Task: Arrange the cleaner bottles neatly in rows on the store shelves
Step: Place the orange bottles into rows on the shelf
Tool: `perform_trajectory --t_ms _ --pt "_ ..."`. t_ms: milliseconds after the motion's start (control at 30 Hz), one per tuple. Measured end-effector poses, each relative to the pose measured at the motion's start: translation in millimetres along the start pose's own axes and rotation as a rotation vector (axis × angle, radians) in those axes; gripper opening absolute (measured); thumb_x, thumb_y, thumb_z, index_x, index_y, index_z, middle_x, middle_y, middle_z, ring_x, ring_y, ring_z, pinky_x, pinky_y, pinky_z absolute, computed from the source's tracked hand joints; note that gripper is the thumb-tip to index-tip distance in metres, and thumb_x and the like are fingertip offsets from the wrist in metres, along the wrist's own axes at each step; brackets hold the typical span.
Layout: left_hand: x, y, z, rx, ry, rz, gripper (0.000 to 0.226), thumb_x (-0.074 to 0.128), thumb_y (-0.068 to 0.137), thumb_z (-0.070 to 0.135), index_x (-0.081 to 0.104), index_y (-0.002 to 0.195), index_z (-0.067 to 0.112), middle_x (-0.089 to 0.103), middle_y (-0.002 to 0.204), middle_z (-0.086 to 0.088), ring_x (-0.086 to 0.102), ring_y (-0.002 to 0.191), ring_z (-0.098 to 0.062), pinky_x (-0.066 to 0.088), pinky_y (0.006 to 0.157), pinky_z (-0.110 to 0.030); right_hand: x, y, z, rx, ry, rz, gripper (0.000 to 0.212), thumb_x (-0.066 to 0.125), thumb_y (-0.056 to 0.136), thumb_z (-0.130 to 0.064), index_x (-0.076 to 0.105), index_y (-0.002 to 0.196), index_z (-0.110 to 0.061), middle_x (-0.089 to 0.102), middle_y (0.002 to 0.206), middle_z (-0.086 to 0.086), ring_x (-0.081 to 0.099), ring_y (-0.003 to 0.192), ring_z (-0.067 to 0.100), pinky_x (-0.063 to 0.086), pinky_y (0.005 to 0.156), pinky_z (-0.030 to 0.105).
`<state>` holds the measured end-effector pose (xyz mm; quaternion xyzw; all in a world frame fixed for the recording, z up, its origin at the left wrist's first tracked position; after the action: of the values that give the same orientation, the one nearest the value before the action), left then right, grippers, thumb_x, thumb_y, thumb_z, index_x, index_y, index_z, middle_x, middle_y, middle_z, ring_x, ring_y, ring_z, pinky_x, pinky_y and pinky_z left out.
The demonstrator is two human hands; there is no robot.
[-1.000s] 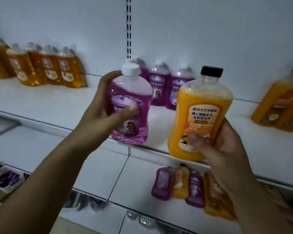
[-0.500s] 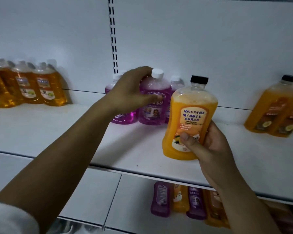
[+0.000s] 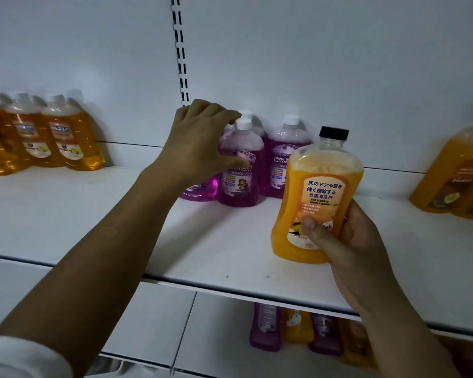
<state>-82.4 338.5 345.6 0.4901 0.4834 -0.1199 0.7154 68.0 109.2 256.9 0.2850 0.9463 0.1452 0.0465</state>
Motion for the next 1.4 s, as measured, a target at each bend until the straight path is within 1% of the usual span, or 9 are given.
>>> perform_trajectory --t_ms 100,200,367,600,700,800,967,1200,1400 --pt "-1.4 -3.7 1.2 0.025 0.005 0.011 0.094 0.064 0.072 0.078 0.047 0.151 0.03 0.056 0.145 0.003 0.044 0.138 -0.026 0.028 0.116 -0.045 -0.7 -0.5 1.2 0.004 0.003 -0.012 0.08 0.085 0.059 -0.075 0.066 0.125 -0.033 0.077 0.119 -0.005 0.075 0.109 0.017 0.057 0.095 0.045" --pt "-4.1 -10.6 6.1 0.034 0.03 0.022 0.095 0.051 0.073 0.08 0.046 0.153 0.028 0.054 0.147 0.0 0.045 0.14 -0.027 0.027 0.123 -0.049 0.4 -0.9 0.6 0.016 0.019 -0.03 0.064 0.084 0.069 -0.058 0.066 0.124 -0.03 0.078 0.117 -0.005 0.075 0.107 0.016 0.057 0.097 0.048" --pt "-25.0 -52.3 18.3 0.015 0.068 0.069 0.082 0.065 0.086 0.068 0.045 0.153 0.024 0.053 0.151 -0.001 0.043 0.144 -0.027 0.022 0.127 -0.055 4.0 -5.5 -4.3 0.024 -0.015 -0.05 0.053 0.082 0.072 -0.048 0.066 0.119 -0.03 0.078 0.113 -0.008 0.076 0.103 0.013 0.058 0.096 0.049" --pt "-70.0 -197.7 17.4 -0.337 0.096 0.043 0.074 0.056 0.092 0.069 0.046 0.153 0.027 0.054 0.15 0.002 0.048 0.14 -0.021 0.041 0.116 -0.047 45.9 -23.1 -23.6 -0.052 0.098 -0.259 0.057 0.081 0.065 -0.042 0.066 0.119 -0.029 0.079 0.109 -0.009 0.077 0.098 0.013 0.061 0.084 0.037" --pt "-91.1 -250.6 0.7 -0.466 0.191 -0.023 0.074 0.055 0.092 0.072 0.045 0.153 0.032 0.055 0.149 0.005 0.05 0.139 -0.021 0.043 0.115 -0.05 82.2 -34.2 -25.8 -0.065 0.14 -0.38 0.054 0.084 0.069 -0.038 0.065 0.119 -0.029 0.079 0.11 -0.006 0.077 0.099 0.016 0.059 0.086 0.043" --pt "-118.4 -294.4 -21.7 -0.613 0.248 -0.051 0.076 0.05 0.091 0.079 0.04 0.154 0.038 0.054 0.152 0.007 0.048 0.142 -0.021 0.043 0.115 -0.052 123.7 -49.2 -27.9 -0.076 0.147 -0.479 0.056 0.092 0.072 -0.039 0.065 0.12 -0.029 0.079 0.109 -0.008 0.076 0.098 0.013 0.059 0.084 0.037" --pt "-158.7 -365.1 -55.2 -0.74 0.254 -0.017 0.077 0.048 0.09 0.081 0.04 0.153 0.039 0.053 0.152 0.008 0.05 0.14 -0.019 0.048 0.108 -0.051 200.8 -84.0 -32.4 -0.08 0.147 -0.607 0.052 0.084 0.072 -0.04 0.065 0.118 -0.026 0.078 0.105 -0.009 0.076 0.096 0.011 0.06 0.076 0.023" --pt "-227.7 -466.7 -136.7 -0.827 0.298 0.0 0.075 0.06 0.091 0.072 0.039 0.154 0.038 0.05 0.152 0.01 0.048 0.138 -0.015 0.041 0.108 -0.039 332.8 -151.4 -49.4 -0.05 0.178 -0.686 0.052 0.082 0.073 -0.037 0.065 0.121 -0.025 0.078 0.109 -0.005 0.076 0.1 0.014 0.058 0.084 0.034" --pt "-283.9 -520.6 -207.4 -0.825 0.309 -0.024 0.076 0.057 0.091 0.073 0.036 0.154 0.039 0.05 0.153 0.008 0.047 0.141 -0.017 0.036 0.114 -0.043 440.9 -194.4 -63.2 -0.047 0.186 -0.703 0.049 0.085 0.08 -0.037 0.065 0.124 -0.029 0.077 0.113 -0.004 0.075 0.104 0.016 0.059 0.092 0.044"
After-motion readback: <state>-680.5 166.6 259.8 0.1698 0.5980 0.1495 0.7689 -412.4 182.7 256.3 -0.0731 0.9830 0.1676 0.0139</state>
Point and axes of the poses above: each hand's wrist, its own y-axis towards the middle knuckle, its own x-axis out of the palm, z = x × y, the point moved 3 cm from there along y, towards the middle knuckle
